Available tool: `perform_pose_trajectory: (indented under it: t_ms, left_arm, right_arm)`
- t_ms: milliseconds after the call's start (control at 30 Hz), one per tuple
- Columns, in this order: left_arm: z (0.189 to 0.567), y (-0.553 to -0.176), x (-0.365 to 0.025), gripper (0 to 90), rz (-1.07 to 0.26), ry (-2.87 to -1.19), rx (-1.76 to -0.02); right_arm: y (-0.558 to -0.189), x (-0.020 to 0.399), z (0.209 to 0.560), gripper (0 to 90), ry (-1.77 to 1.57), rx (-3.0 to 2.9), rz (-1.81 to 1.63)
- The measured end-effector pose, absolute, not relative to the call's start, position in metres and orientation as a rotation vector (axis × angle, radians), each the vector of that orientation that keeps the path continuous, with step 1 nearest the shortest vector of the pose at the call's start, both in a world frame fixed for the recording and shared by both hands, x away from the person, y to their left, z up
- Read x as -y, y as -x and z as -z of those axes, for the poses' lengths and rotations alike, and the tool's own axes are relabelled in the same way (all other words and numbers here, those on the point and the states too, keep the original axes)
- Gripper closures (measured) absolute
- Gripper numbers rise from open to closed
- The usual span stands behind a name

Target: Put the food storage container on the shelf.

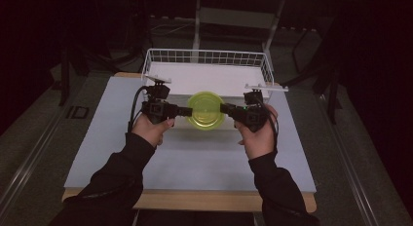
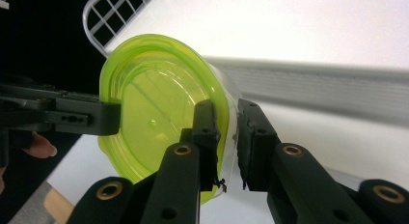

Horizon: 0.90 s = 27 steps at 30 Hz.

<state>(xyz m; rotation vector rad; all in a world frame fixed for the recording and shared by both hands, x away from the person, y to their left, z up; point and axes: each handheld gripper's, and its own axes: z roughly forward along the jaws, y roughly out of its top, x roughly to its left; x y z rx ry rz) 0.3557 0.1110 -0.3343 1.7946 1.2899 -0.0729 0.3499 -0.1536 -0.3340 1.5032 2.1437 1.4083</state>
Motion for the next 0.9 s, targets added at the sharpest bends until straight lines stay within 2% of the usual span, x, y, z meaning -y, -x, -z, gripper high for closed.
perform_pose_trajectory:
  t_ms: [300,900]
  left_arm:
    - [0.304,-0.383,-0.106,81.5,0.020,-1.753,-1.316]
    - [0.302,-0.433,-0.101,80.7,0.035,-1.722,-1.395]
  right_arm:
    - [-0.377,0.151,0.303,78.9,-1.527,-2.087,-1.402]
    - [-0.428,0.145,0.289,78.9,-1.646,-2.070,-1.276]
